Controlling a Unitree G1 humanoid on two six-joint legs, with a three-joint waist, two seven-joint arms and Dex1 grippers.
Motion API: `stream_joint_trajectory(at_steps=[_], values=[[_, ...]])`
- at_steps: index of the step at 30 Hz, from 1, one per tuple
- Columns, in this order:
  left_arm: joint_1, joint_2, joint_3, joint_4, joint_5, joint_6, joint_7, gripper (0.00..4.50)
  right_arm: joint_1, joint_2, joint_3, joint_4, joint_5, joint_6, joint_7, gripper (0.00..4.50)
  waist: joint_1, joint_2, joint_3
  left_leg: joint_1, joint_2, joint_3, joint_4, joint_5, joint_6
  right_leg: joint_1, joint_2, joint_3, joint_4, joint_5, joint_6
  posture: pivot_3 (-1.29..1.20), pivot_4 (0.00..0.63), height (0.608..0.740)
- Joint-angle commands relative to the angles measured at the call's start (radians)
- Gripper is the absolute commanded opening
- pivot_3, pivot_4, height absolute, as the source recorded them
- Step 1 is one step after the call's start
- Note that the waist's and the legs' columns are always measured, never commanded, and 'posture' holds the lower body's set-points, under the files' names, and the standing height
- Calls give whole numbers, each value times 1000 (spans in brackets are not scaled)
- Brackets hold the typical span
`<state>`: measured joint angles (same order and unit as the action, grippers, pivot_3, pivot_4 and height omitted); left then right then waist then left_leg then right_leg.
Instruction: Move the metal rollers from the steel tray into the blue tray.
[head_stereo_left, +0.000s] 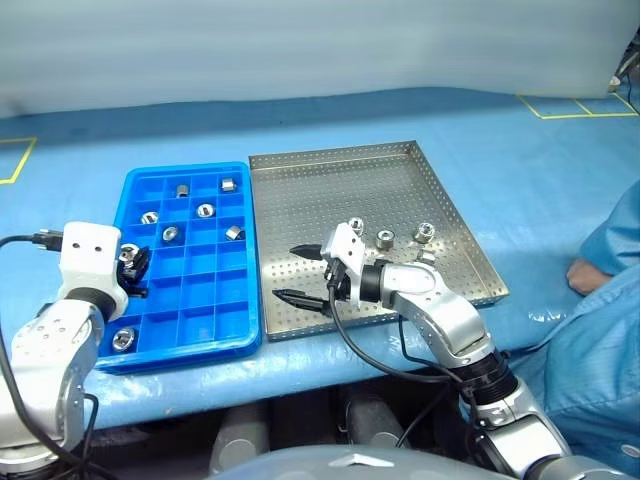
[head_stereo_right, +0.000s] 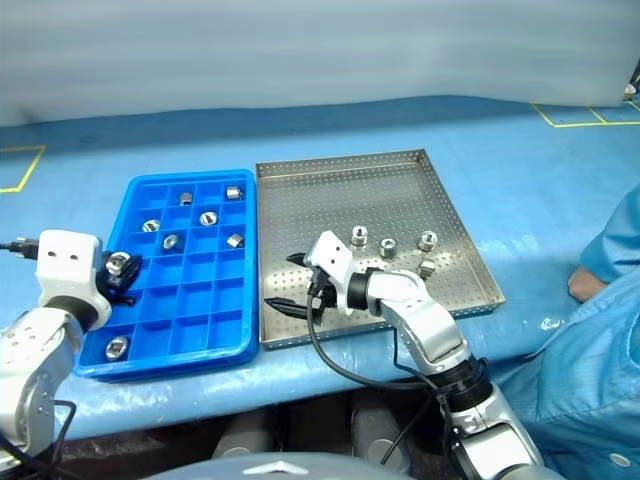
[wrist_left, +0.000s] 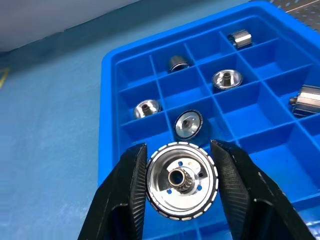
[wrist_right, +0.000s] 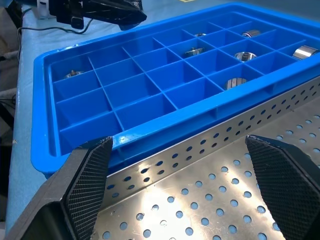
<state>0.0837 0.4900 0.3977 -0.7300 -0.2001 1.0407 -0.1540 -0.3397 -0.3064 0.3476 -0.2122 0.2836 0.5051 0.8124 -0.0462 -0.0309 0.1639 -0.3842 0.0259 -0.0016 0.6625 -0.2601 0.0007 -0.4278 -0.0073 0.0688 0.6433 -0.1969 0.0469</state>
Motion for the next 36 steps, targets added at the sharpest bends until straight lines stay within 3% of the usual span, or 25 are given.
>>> stream_joint_trajectory(at_steps=[1, 3, 9, 15, 23, 36], values=[[-3, -18, -2, 24, 51, -32, 49, 1770, -13, 0, -16, -20, 4, -17, -3, 4500, 4, 0, 0, 0, 0, 0, 0, 0, 0, 0, 0, 0, 0, 0, 0, 16, 150, 740], [-7, -28, -9, 50, 65, -46, 57, 1770, -11, -3, -18, -22, 3, -16, -6, 4500, 7, 0, 0, 0, 0, 0, 0, 0, 0, 0, 0, 0, 0, 0, 0, 14, 150, 740], [-81, -104, -17, 115, 69, -128, 97, 3610, -8, -6, -20, -35, -1, -16, -20, 4500, 11, 0, 0, 0, 0, 2, 0, 0, 0, 0, 0, -1, 0, 0, 0, -7, 150, 740], [-140, -204, 0, 103, -49, -286, 18, 3610, 2, -13, -35, -42, -19, -10, -65, 4500, 8, -2, -1, 0, 0, 3, 1, 0, 0, 1, -1, -1, 0, 2, -2, -26, 150, 740], [-45, -95, -312, 36, -143, -377, -287, 3610, -45, 33, -118, 71, -113, 45, -294, 4500, -4, -2, -1, 0, 0, 5, 0, 0, 0, 0, -1, 0, 0, 0, -1, -70, 150, 740], [-95, -98, -448, 127, -88, -380, -249, 3610, -199, 165, -206, 425, -196, -55, -500, 4500, -43, -1, -1, -1, 1, 4, 0, 0, 0, 0, 1, 1, 0, 1, 1, -82, 150, 740]])
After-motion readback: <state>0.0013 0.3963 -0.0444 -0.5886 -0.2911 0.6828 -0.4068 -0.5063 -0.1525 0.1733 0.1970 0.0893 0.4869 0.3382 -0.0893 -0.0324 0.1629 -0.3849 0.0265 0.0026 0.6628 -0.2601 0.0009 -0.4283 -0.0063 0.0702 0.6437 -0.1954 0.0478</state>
